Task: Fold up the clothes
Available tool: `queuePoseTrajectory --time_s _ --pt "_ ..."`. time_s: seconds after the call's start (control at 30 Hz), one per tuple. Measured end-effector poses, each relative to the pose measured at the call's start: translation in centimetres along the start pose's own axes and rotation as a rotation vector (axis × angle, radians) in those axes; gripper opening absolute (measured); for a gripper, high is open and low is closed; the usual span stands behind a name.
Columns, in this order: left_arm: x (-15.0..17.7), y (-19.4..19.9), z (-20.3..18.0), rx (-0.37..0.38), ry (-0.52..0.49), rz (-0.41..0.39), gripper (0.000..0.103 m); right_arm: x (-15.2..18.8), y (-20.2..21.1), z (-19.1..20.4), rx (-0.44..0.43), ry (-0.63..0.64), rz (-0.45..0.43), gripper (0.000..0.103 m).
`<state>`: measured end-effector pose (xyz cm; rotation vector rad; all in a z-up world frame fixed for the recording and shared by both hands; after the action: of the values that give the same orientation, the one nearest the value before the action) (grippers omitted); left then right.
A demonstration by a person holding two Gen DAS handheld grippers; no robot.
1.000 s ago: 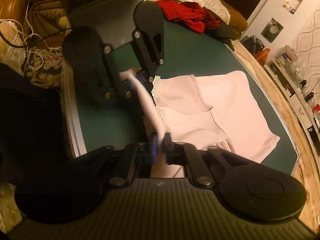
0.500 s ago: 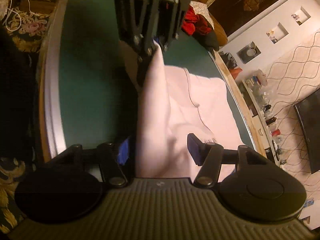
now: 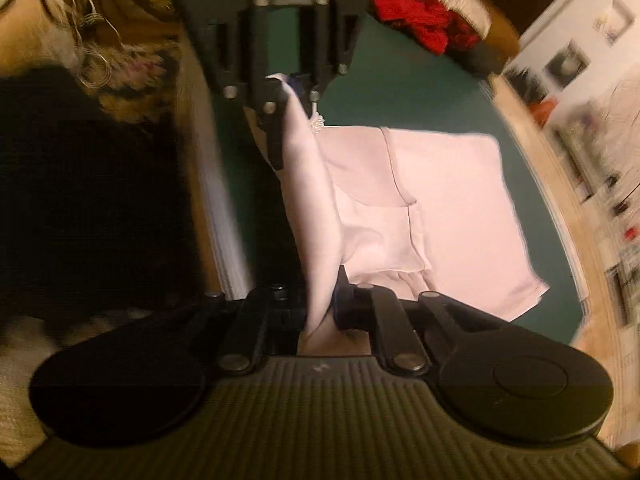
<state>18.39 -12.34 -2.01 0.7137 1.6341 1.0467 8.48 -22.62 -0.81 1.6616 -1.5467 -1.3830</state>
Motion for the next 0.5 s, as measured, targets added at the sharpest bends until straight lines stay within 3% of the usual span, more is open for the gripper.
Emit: queuePoseTrajectory --time_s 0.13,0.23,0.37,0.5 --pt "-0.7 3.1 -0.9 0.106 -0.014 0.05 0.007 -0.7 2.9 -1.8 -0.177 -0.142 -0.03 0.013" --pt "-2.0 5.0 0.6 0.153 -0.008 0.077 0.007 -1.2 4.3 -4.9 -0.327 -0.246 -0.059 0.013" --pt "-4.2 5.3 5.4 0.137 -0.014 0.085 0.007 -1.1 3.6 -10.2 -0.489 -0.345 -0.079 0.013" --pt "-6.2 2.0 11.5 0.119 0.011 0.105 0.007 0.7 -1.2 -17.0 -0.636 -0.47 -0.097 0.013"
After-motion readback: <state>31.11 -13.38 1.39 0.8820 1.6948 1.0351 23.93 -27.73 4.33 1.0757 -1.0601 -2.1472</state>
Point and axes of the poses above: each gripper's, at about its wrist camera, not at the fingertips, and y roughly against the way its jaws point, z to its left, x to its underside, the point moved 3 cm from there along -y, roughly the way its jaws point, and after that the axes turned 12 degrees about y, right-handed, at the moved point
